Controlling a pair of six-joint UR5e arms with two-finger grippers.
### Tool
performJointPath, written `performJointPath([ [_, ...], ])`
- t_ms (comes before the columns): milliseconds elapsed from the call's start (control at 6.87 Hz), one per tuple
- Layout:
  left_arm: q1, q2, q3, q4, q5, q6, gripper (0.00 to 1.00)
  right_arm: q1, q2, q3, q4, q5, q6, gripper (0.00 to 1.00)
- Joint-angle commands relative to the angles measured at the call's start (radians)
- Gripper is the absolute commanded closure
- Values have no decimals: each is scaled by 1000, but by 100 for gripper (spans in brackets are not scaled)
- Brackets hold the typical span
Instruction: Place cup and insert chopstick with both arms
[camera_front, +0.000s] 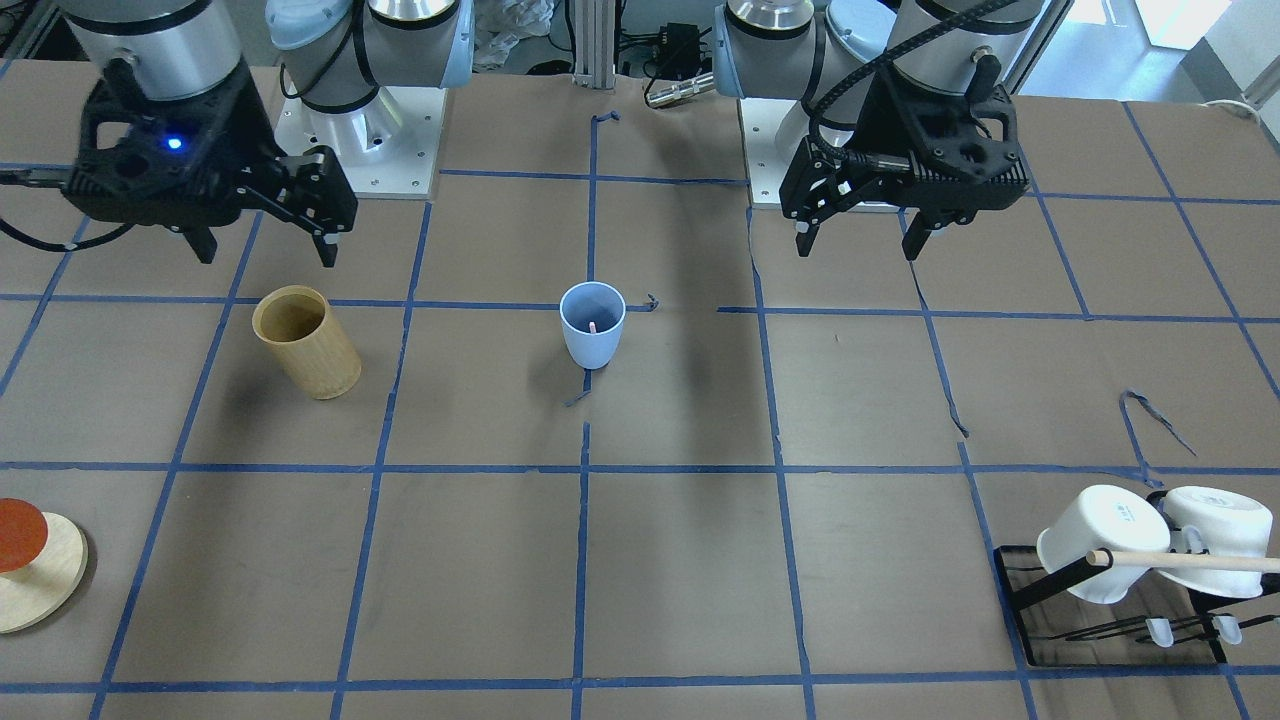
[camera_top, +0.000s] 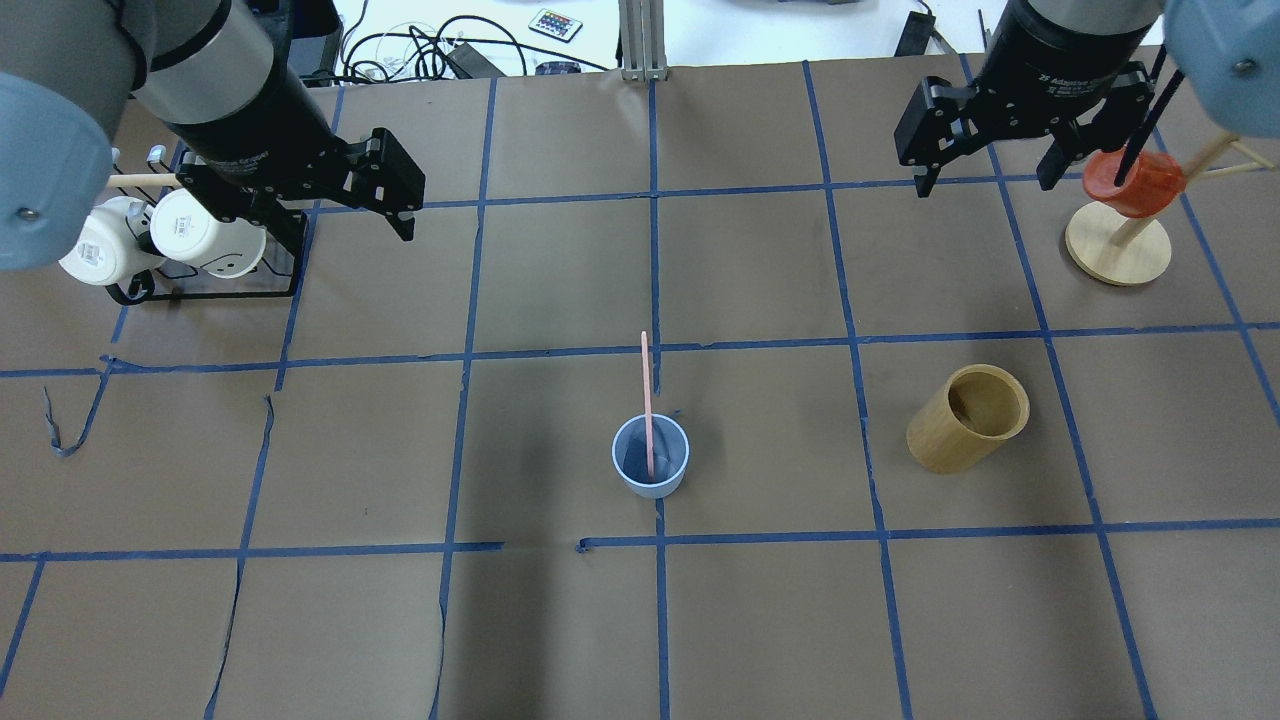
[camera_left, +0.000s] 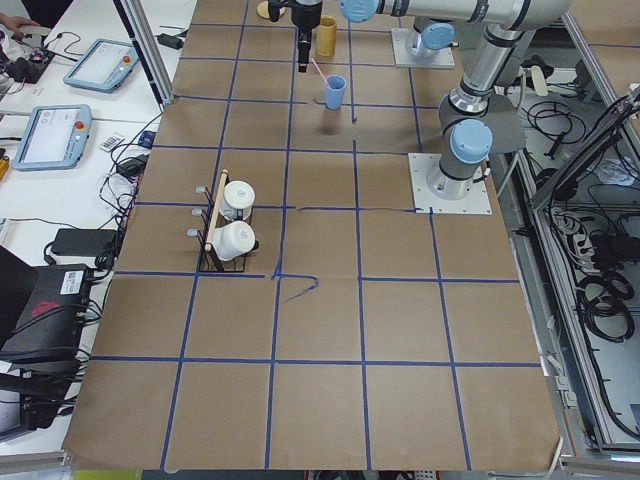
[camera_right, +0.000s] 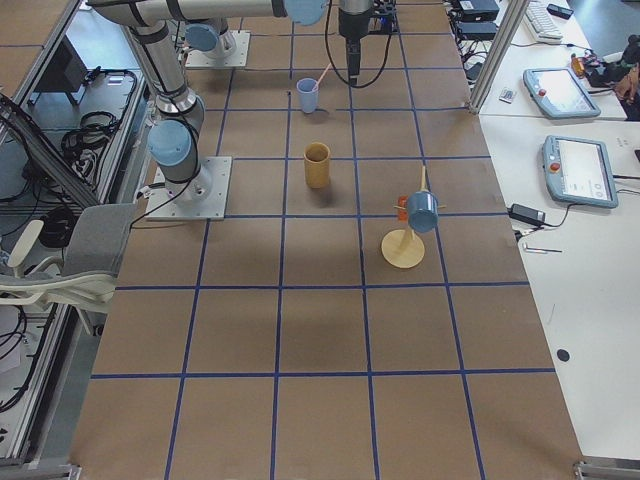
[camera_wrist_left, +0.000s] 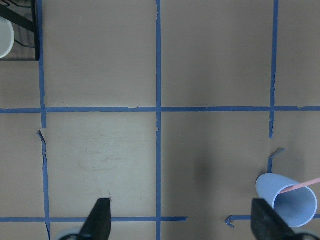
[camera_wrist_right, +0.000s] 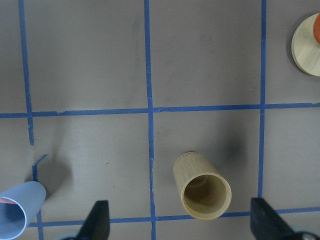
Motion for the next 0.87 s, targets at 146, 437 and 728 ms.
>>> performJointPath([
  [146, -2, -8, -5, 2, 0, -2, 0, -6, -2, 4, -7, 21, 1, 0],
  [437, -2, -9, -5, 2, -3, -1, 0, -4, -2, 2, -11, 58, -1, 0],
  [728, -2, -11, -3, 2, -4, -1, 0, -4, -2, 5, -12, 53, -1, 0],
])
